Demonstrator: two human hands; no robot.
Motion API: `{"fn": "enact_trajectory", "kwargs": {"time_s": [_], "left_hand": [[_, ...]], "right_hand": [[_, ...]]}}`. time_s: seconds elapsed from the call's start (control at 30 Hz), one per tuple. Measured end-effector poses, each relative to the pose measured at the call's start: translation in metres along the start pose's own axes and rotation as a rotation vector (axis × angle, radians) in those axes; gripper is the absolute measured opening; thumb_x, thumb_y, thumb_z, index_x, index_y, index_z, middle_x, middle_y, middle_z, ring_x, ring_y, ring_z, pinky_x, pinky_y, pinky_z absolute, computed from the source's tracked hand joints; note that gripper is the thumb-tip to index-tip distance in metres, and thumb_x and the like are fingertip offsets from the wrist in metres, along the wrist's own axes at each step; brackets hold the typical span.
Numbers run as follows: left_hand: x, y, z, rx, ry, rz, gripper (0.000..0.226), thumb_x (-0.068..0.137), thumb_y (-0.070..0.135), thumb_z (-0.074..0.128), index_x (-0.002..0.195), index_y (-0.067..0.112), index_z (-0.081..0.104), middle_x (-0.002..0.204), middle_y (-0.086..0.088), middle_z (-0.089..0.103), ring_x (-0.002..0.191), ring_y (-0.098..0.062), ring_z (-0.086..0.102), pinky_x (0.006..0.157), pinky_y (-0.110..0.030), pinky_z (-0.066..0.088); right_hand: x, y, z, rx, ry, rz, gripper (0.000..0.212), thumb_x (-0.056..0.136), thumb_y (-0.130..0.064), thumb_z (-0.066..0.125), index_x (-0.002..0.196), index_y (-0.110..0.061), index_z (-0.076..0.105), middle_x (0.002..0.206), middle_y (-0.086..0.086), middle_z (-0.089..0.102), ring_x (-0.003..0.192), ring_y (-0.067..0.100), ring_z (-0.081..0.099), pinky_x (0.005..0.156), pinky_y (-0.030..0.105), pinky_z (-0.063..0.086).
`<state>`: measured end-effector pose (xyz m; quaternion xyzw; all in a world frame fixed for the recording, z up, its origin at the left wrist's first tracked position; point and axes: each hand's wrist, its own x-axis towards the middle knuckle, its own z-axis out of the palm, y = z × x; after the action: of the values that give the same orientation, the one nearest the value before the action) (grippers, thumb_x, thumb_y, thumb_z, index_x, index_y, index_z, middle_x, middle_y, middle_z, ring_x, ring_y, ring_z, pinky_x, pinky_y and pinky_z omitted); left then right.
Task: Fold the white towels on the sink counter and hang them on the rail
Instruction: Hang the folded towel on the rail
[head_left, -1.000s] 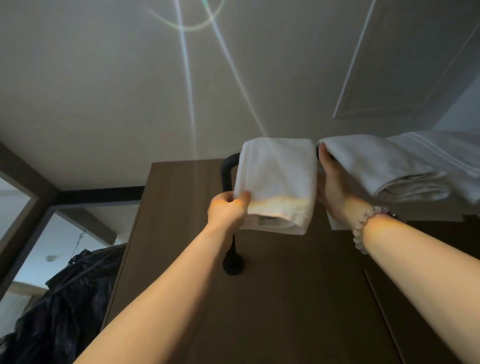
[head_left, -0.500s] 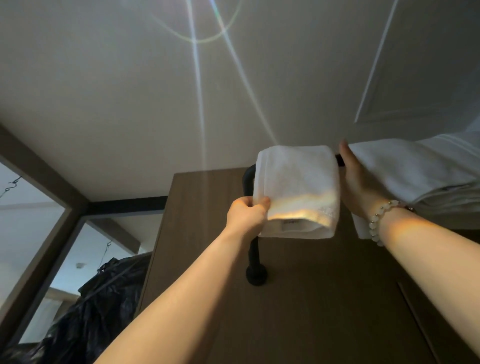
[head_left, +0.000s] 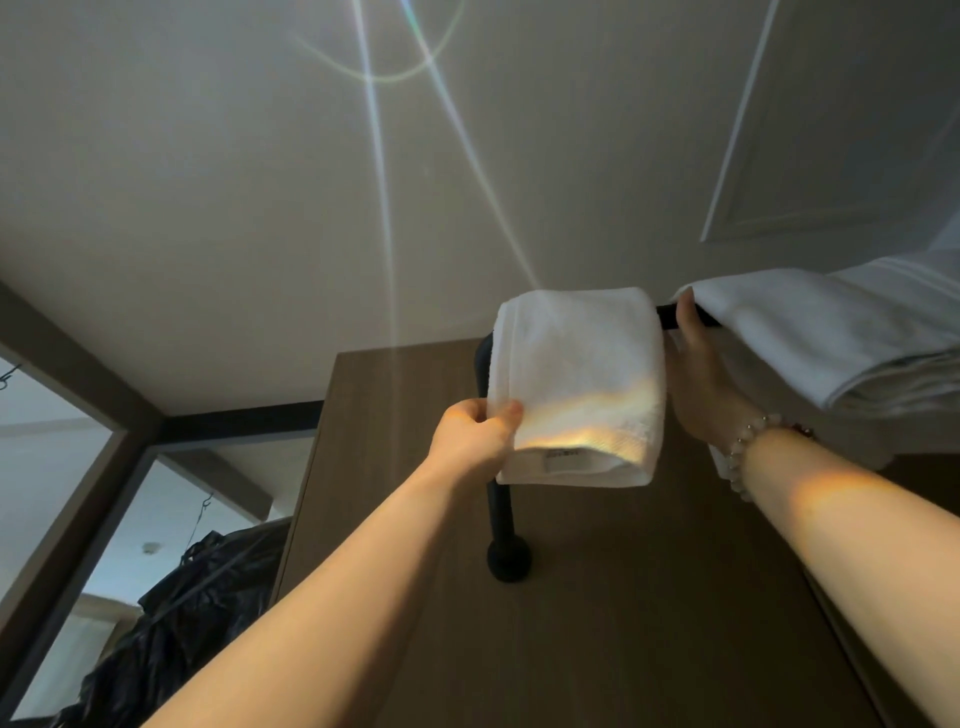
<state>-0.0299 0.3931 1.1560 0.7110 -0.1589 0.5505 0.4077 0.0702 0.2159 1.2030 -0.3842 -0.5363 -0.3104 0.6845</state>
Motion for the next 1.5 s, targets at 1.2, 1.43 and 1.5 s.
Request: {"fn": "enact_trajectory", "kwargs": {"time_s": [1.2,1.43,1.5], "left_hand": [[0.011,0.021,0.088,-0.311,-0.021,-0.071,0.048,0.083,0.044,0.064,0.119,0.014,0.053,0.106,-0.007,0.064,0.102,-0.03,0.061,0.097,-0.048,0.047],[0.005,0.009,0.082,-0.307,-0.127,-0.037,0.057,0.08,0.048,0.062,0.123,0.012,0.054,0.114,-0.006,0.064,0.103,-0.027,0.062,0.093,-0.043,0.049],[0.002,0.007,0.082,-0.326,-0.126,-0.029,0.05,0.082,0.046,0.061,0.121,0.015,0.052,0.112,-0.004,0.064,0.099,-0.024,0.062,0.081,-0.035,0.051]], "right_hand": [[-0.052,-0.005,-0.04,0.253,0.039,0.239,0.02,0.086,-0.014,0.056,0.103,-0.008,0.065,0.09,0.006,0.069,0.082,0.021,0.065,0.071,0.027,0.049],[-0.056,0.0,-0.044,0.312,0.026,0.246,0.024,0.087,-0.009,0.055,0.109,-0.004,0.063,0.1,0.008,0.07,0.09,0.02,0.066,0.082,0.028,0.051],[-0.057,0.0,-0.046,0.349,0.008,0.254,0.026,0.087,-0.006,0.055,0.111,-0.003,0.062,0.108,0.012,0.068,0.099,0.024,0.064,0.095,0.033,0.047]]}}
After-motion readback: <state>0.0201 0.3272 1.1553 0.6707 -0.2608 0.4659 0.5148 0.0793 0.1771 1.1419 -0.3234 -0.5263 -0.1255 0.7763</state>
